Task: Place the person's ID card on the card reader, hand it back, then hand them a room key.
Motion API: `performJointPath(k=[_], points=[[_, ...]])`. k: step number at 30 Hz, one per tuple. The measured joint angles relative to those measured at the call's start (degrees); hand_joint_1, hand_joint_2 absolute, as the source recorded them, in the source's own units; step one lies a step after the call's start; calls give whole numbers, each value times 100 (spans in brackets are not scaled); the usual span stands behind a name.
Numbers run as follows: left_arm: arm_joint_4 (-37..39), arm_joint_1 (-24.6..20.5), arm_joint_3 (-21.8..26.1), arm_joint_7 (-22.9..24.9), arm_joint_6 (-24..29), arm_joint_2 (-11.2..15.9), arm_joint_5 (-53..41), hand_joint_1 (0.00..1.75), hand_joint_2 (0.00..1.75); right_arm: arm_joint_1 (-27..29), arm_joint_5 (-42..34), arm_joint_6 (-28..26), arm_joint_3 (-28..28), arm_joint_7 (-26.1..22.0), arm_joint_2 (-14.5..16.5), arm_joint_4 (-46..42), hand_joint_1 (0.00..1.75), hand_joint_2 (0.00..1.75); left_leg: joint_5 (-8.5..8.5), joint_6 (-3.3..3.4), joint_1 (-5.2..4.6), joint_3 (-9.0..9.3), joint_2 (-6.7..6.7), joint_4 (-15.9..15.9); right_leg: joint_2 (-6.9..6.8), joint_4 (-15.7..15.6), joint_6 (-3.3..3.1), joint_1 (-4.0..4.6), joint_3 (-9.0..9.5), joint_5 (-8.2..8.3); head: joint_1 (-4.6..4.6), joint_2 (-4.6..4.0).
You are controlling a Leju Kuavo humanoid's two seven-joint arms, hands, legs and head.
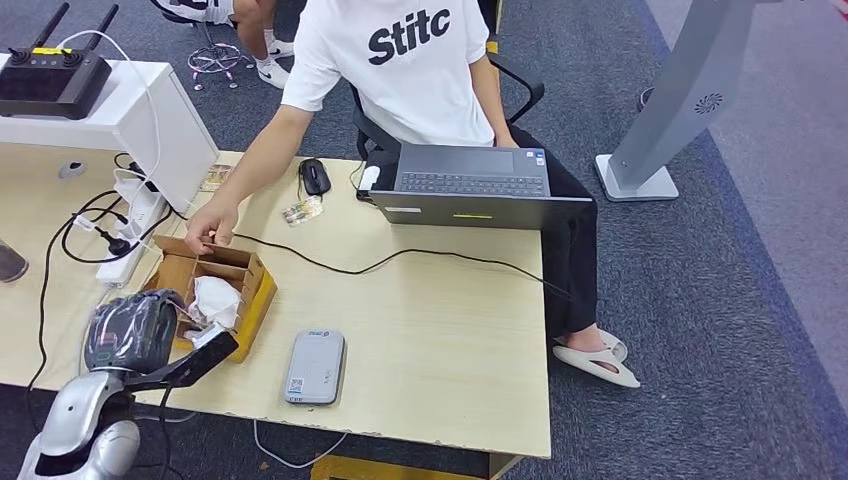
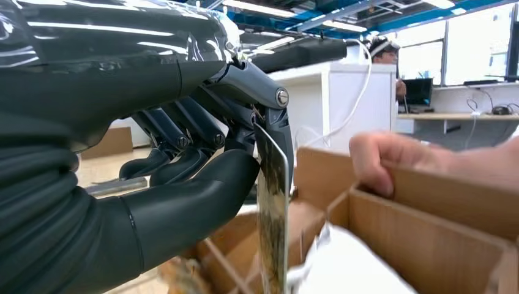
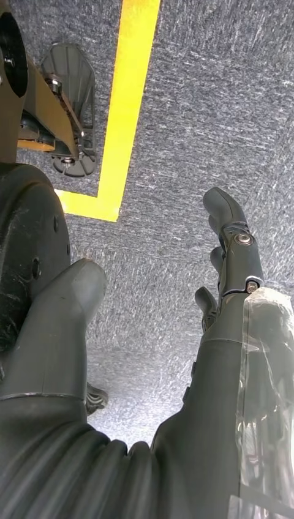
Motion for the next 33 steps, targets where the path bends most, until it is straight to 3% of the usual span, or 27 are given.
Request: performJointPath(k=[11, 15, 18, 22, 25, 28, 33], points=[[-160, -317, 0, 219, 179, 234, -374, 175, 175, -1, 28, 13, 36, 10, 0, 0, 0, 175, 0, 0, 0, 0, 1, 0, 1, 0, 0, 0, 0, 0, 0, 0], [-145, -452, -4, 623, 678, 398, -1360, 175, 175, -1, 56, 14, 61, 38, -1, 0, 0, 175, 0, 0, 1, 0, 1, 0, 1, 0, 0, 1, -2, 0, -1, 0], [-10, -722, -125, 1270, 1195, 753, -2270, 175, 175, -1, 107, 15, 98, 44, -5, 0, 0, 175, 2, -4, 4, 0, 1, 0, 2, 1, -2, 3, -3, 1, 0, 0], [478, -1325, -723, 2086, 1738, 1317, -2418, 175, 175, -7, 143, 22, 164, 5, -18, 0, 0, 175, 10, -10, 6, 0, -8, -1, -7, 3, -5, 4, -1, 3, -1, 0], [917, -1766, -1248, 2404, 1887, 1526, -2421, 175, 175, -19, 145, 28, 184, -18, -22, 0, 0, 175, 13, -13, 5, 0, -8, -1, -4, 3, -6, 3, -1, 6, -1, 0], [1476, -2235, -1772, 2584, 2091, 1571, -2422, 175, 175, -26, 144, 31, 186, 12, -26, 0, 0, 175, 16, -10, 3, 0, -9, 0, -6, 3, -5, 2, 0, 7, 1, 0], [2357, -2839, -2427, 2609, 2321, 1396, -2422, 175, 175, -31, 147, 22, 198, 185, -32, 0, 0, 175, 17, -8, 0, 0, -7, 2, -3, 1, -2, 0, -1, 11, 1, 0]])
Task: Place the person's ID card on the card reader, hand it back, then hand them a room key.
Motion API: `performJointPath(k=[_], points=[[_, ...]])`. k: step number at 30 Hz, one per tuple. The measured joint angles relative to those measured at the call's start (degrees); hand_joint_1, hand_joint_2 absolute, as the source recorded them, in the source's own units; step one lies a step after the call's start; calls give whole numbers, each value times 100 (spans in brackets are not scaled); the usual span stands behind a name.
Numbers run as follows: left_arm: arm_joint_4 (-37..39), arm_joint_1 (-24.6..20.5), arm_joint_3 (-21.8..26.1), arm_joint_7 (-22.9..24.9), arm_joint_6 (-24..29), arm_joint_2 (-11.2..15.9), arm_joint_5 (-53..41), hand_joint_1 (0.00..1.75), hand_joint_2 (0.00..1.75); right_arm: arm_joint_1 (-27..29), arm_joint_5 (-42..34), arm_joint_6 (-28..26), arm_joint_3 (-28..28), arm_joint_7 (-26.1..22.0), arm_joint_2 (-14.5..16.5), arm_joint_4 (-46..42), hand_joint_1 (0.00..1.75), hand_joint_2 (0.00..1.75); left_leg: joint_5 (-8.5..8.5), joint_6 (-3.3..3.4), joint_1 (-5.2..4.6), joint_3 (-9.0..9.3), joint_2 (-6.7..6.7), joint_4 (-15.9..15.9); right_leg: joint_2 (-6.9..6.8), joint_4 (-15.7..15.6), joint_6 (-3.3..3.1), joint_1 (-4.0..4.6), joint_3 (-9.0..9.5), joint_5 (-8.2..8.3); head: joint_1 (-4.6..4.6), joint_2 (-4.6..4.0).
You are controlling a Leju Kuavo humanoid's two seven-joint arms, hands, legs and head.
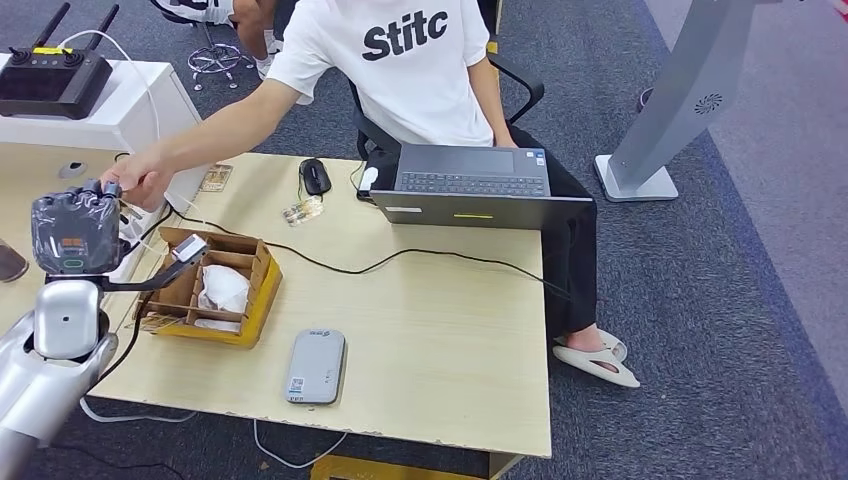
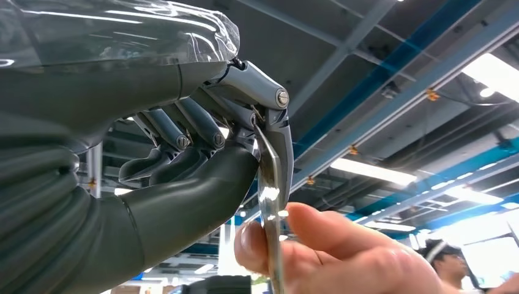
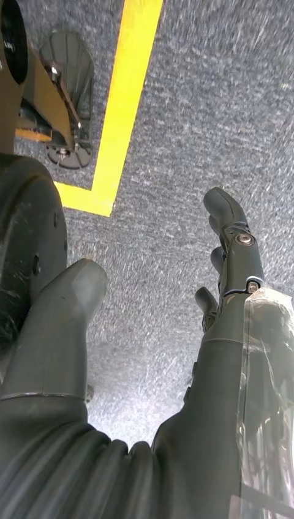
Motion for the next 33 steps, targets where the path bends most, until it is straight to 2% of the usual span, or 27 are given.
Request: performJointPath(k=[4, 8, 16, 21, 23, 27, 30, 32, 33], points=[[413, -273, -350, 5, 68, -188, 0, 175, 175, 3, 13, -15, 21, 56, -10, 2, 0, 175, -1, 0, 0, -1, 9, 1, 11, 0, 0, 0, -5, 1, -1, 0], [633, -470, -476, 25, 124, -423, 0, 0, 175, 7, 17, -26, 41, 41, -16, 2, 0, 175, -1, 0, 1, -3, 10, 2, 13, 0, -1, 0, -9, 1, -2, 0], [751, -636, -484, 48, 430, -805, 0, 0, 175, 14, 17, -7, 99, -148, -19, 2, 0, 175, -1, 0, 1, -4, 10, 1, 13, 0, -1, 0, -8, 1, -1, 0], [588, -536, -307, -431, 715, -954, 4, 0, 175, 17, -14, -20, 113, -156, -22, 2, 0, 175, -1, 0, 0, -3, 9, 1, 11, 0, -1, 0, -7, 1, -3, 0], [263, -345, -10, -848, 767, -1078, 103, 0, 175, 18, -53, -36, 112, -123, -22, 2, 0, 175, -1, 0, -1, -3, 10, 1, 13, 0, -1, -1, -7, 1, -5, 0], [-884, 354, 754, -2052, 839, -1410, 910, 0, 175, 34, -188, -96, 109, -84, -22, 2, 0, 175, -6, 4, -6, -5, 21, 1, 22, -1, 0, -5, -9, 1, -3, 0], [-2034, 1083, 1412, -2855, 868, -1748, 1502, 0, 175, 50, -283, -135, 101, -84, -22, 4, 0, 175, -19, 9, -9, -3, 40, 0, 39, -2, 2, -8, -9, -2, -3, 0], [-2907, 1750, 1992, -3655, 873, -2124, 1945, 0, 175, 77, -363, -185, 76, -104, -22, 6, 0, 175, -26, 11, -10, -1, 54, -1, 49, -3, 4, -10, -11, -6, -8, 0], [-3127, 1926, 2137, -3889, 874, -2228, 2067, 0, 175, 86, -386, -200, 69, -111, -22, 7, 0, 175, -28, 11, -10, -1, 56, -1, 50, -3, 4, -10, -12, -7, -10, 0]])
